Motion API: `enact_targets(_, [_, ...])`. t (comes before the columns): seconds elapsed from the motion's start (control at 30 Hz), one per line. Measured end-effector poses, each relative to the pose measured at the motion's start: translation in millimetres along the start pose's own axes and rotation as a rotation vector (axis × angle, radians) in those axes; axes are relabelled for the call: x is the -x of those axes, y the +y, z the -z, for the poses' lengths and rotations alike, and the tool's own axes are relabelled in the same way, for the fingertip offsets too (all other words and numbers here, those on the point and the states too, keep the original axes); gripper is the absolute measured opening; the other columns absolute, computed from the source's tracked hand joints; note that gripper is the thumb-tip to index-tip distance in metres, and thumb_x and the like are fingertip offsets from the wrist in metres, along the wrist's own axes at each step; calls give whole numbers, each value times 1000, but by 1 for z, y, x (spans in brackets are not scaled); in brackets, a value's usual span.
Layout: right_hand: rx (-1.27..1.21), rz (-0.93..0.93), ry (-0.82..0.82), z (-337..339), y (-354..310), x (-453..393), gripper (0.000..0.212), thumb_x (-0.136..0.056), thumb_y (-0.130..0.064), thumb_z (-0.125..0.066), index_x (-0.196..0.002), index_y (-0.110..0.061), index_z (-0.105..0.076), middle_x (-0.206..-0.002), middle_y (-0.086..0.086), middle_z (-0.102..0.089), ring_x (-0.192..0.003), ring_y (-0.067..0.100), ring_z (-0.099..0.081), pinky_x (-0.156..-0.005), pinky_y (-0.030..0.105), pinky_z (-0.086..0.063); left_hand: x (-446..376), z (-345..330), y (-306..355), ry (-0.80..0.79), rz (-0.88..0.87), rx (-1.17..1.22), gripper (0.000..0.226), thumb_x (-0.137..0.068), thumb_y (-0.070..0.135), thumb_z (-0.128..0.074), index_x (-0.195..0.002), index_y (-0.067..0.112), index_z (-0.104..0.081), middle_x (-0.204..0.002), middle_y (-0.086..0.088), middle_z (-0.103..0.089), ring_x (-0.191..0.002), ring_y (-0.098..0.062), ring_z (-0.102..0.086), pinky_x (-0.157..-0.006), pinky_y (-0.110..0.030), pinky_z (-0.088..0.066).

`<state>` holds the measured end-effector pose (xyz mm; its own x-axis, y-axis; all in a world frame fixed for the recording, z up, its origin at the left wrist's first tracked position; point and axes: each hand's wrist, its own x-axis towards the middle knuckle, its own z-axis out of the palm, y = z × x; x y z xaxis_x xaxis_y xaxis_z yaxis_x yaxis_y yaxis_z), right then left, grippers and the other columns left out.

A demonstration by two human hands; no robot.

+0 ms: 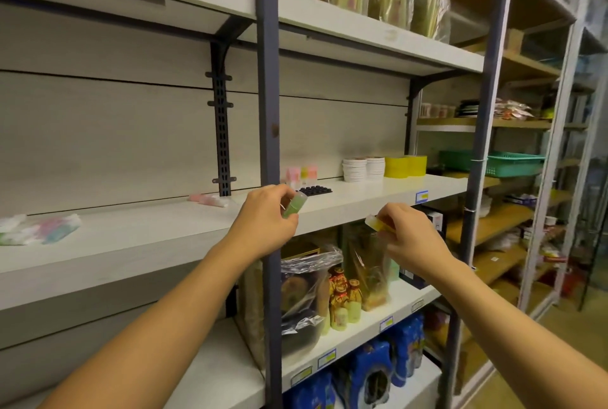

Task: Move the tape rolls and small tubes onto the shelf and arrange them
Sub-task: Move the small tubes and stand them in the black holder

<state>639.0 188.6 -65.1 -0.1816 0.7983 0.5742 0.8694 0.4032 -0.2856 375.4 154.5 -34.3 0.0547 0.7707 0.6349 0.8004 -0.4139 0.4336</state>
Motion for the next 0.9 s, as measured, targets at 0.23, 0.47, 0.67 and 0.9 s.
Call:
enact_targets(0.23, [-5,-9,30,-4,34,-23,21,-89,-13,-66,-106,-21,-56,-104,-5,-58,-93,14,-54,-85,33,-53,-39,-37,9,4,-46,22,30,-91,18,-70,-120,22,-65,-110,6,-63,-91,-7,-58,-76,-22,-52])
enact_targets(0.47, [35,33,33,-15,72,-79,21,-90,-15,-68,-106,-21,-56,-105,-5,-57,-92,13,-53,-84,31,-53,-91,-93,3,-19,-69,57,34,-91,19,-70,-124,21,-62,-114,3,-60,-102,-14,-57,-87,-32,-56])
enact_targets(0.67, [71,75,113,-25,95,-151,21,-88,-17,-69,-102,-23,-55,-101,-5,-58,-88,13,-53,-79,35,-55,-143,-125,-11,20,-82,7,25,-88,19,-68,-112,25,-65,-97,9,-60,-98,-15,-57,-91,-39,-52])
enact_targets(0.9, [45,155,122,-58,112,-200,21,-88,-17,-70,-101,-23,-54,-98,-6,-57,-85,13,-52,-73,33,-52,-181,-155,-27,31,-71,9,24,-86,15,-66,-109,23,-66,-95,9,-61,-90,-13,-58,-86,-40,-54])
